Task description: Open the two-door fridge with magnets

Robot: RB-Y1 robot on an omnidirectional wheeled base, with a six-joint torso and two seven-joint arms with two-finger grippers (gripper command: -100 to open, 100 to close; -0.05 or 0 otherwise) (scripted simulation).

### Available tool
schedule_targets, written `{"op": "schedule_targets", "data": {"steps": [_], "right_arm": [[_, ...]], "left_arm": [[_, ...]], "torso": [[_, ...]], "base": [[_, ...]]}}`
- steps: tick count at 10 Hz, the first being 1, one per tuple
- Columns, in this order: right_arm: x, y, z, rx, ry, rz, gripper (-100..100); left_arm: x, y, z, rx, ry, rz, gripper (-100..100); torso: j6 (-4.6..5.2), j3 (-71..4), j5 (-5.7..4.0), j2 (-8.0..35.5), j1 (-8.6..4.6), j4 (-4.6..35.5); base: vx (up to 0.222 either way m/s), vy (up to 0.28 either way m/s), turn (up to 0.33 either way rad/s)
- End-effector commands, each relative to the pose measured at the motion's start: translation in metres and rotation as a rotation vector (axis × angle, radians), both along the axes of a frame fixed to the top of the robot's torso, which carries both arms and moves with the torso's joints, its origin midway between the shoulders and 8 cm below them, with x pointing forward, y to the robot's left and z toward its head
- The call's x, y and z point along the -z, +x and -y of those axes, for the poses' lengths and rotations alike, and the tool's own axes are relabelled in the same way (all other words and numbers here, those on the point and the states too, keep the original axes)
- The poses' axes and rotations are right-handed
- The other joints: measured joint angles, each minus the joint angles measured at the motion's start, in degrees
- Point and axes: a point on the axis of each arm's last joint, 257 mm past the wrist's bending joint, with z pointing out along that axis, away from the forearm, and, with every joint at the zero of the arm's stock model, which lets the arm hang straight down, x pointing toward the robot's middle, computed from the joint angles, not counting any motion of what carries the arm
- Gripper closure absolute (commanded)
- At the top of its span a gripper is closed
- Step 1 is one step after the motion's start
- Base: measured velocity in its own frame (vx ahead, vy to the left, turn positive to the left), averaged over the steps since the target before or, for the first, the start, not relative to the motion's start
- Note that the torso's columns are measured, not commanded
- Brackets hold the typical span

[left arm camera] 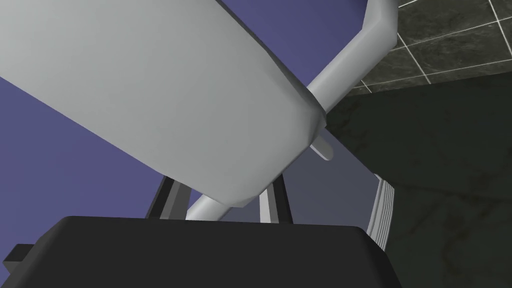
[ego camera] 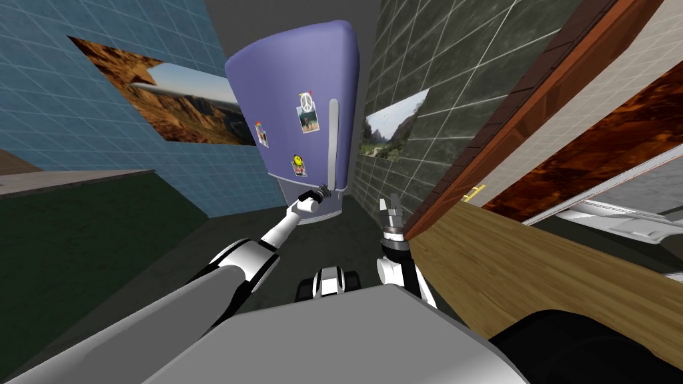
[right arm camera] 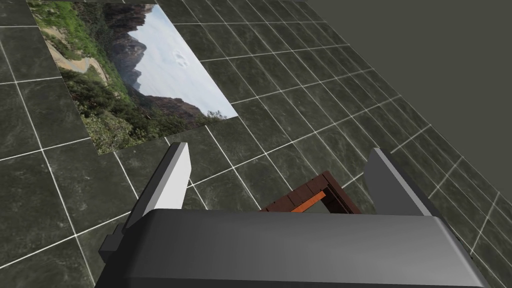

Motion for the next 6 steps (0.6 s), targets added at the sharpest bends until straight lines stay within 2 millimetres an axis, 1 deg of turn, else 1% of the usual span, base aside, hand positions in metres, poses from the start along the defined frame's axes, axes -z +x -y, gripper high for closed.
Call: {"op": "schedule_targets", "data": {"steps": [1,2,3,4,5,6], "right_arm": [[0.0,0.0,0.0,0.0,0.0,0.0,0],[0.0,0.0,0.0,0.0,0.0,0.0,0],[0.0,0.0,0.0,0.0,0.0,0.0,0],[0.0,0.0,0.0,0.0,0.0,0.0,0],[0.0,0.0,0.0,0.0,0.0,0.0,0],[0.0,0.0,0.0,0.0,0.0,0.0,0]], "left_arm": [[-0.007,-0.014,0.026,0.061,-0.006,0.01,100],[-0.007,-0.014,0.026,0.061,-0.006,0.01,100],[0.009,-0.014,0.022,0.053,0.007,-0.019,100],[0.008,-0.023,0.035,0.084,0.008,-0.016,100],[0.008,-0.023,0.035,0.084,0.008,-0.016,100],[0.005,-0.032,0.049,0.117,0.007,-0.009,100]], "torso": [[0.07,0.0,-0.05,0.0,-0.11,-0.1],[0.24,-0.1,-0.11,-0.1,-0.38,-0.1],[0.3,-0.2,-0.2,-0.3,-0.66,-0.2],[0.28,-0.3,-0.2,-0.4,-0.65,-0.4],[0.41,-0.2,-0.08,-0.3,-0.15,-0.5],[0.3,-0.2,-0.01,-0.3,-0.01,-0.5]], "base": [[-0.102,0.162,0.025],[-0.031,0.076,0.003],[-0.009,0.027,0.0],[-0.016,0.148,-0.004],[-0.02,0.192,-0.051],[-0.062,0.241,-0.049]]}}
